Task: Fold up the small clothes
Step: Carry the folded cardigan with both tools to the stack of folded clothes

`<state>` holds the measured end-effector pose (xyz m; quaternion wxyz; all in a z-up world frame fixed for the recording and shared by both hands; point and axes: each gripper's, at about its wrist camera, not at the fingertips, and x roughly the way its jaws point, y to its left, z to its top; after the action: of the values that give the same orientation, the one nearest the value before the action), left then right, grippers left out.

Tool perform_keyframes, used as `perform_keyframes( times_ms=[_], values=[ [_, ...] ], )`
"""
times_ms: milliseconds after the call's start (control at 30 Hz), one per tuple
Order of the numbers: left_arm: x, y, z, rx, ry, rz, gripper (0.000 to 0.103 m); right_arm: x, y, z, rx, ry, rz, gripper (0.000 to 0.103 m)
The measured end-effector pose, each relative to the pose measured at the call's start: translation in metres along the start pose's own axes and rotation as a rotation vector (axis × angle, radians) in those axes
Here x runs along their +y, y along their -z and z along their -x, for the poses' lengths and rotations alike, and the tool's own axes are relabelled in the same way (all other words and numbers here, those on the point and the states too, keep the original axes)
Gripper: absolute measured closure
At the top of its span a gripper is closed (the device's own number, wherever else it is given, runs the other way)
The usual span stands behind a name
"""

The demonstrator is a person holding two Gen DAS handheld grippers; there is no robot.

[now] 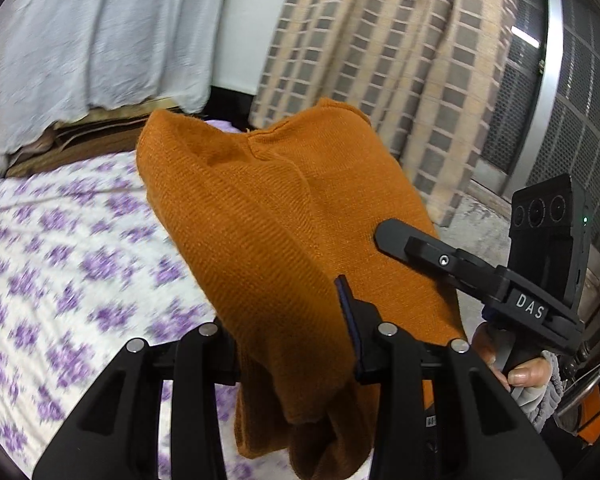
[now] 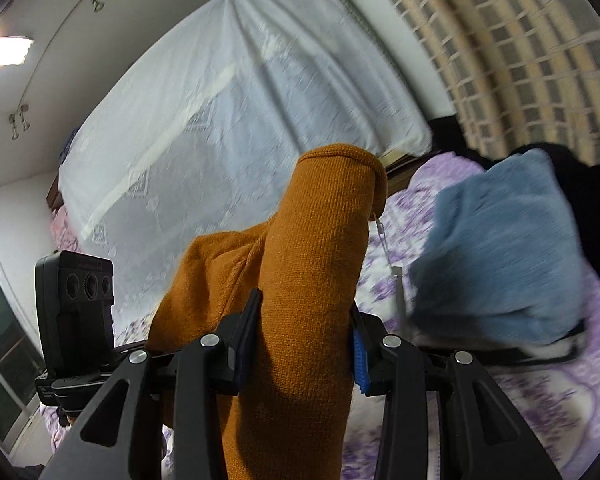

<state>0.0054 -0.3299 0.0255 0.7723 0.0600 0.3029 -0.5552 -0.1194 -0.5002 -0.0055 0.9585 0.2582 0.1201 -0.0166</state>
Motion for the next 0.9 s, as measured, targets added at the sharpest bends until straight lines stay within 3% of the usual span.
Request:
perform_keyframes(
  times_ms=[400,633,900],
  values=[
    [-0.051,-0.064,-0.053,0.002,0.061,-0.092,0.066,-0.052,-0.064,0.039,-0.138,0.08,-0.02,0.065],
    [-0.059,-0.104,-0.1,0.021,0.052,-0.109,0.066,-0.092,-0.098,0.024,-0.172,0.093,-0.069,0.065],
    [-0.042,-0.117,-0.165,0.098,0.042,-0.08,0.065,-0.158,-0.108,-0.013,-0.144,0.115,-0.189,0.065]
  ],
)
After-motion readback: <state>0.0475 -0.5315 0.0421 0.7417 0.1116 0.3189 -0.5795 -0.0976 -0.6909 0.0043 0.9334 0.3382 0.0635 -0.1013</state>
